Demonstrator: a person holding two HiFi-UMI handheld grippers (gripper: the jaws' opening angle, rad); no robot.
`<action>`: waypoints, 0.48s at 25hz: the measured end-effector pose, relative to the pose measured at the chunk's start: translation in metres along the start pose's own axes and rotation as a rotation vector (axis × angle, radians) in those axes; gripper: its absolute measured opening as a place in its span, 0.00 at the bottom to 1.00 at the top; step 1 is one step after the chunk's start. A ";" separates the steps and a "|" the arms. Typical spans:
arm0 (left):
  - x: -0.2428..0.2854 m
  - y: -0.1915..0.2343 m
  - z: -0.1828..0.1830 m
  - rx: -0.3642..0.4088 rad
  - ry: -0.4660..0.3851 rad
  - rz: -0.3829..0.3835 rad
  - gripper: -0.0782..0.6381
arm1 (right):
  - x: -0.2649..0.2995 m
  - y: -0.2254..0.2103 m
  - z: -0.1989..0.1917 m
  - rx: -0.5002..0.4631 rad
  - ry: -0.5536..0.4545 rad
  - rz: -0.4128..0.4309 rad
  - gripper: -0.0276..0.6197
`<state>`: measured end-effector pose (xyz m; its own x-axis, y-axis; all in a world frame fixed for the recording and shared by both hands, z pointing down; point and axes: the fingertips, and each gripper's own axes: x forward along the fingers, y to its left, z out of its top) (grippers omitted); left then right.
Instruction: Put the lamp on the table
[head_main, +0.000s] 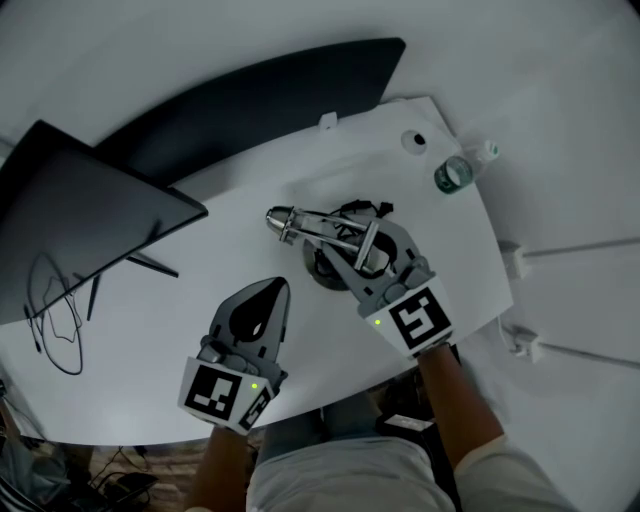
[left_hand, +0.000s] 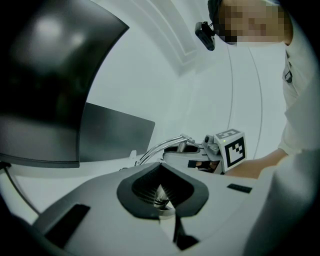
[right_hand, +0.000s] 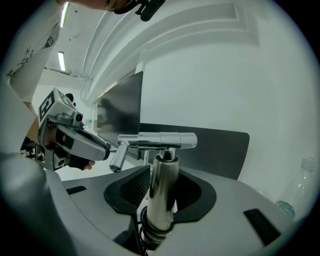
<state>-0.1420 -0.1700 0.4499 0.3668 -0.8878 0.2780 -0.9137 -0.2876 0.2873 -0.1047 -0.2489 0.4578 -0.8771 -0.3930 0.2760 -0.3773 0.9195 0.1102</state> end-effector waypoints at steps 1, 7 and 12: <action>-0.001 -0.001 0.001 0.001 0.000 0.000 0.11 | -0.003 -0.001 0.000 0.007 0.001 -0.005 0.27; -0.008 -0.015 0.007 0.005 -0.008 -0.015 0.11 | -0.020 -0.003 0.001 0.040 0.003 -0.038 0.27; -0.014 -0.026 0.010 0.028 -0.017 -0.026 0.11 | -0.038 -0.004 0.005 0.037 -0.003 -0.069 0.27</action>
<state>-0.1252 -0.1533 0.4295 0.3878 -0.8858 0.2550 -0.9084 -0.3203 0.2688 -0.0717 -0.2378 0.4423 -0.8497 -0.4551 0.2663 -0.4473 0.8895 0.0932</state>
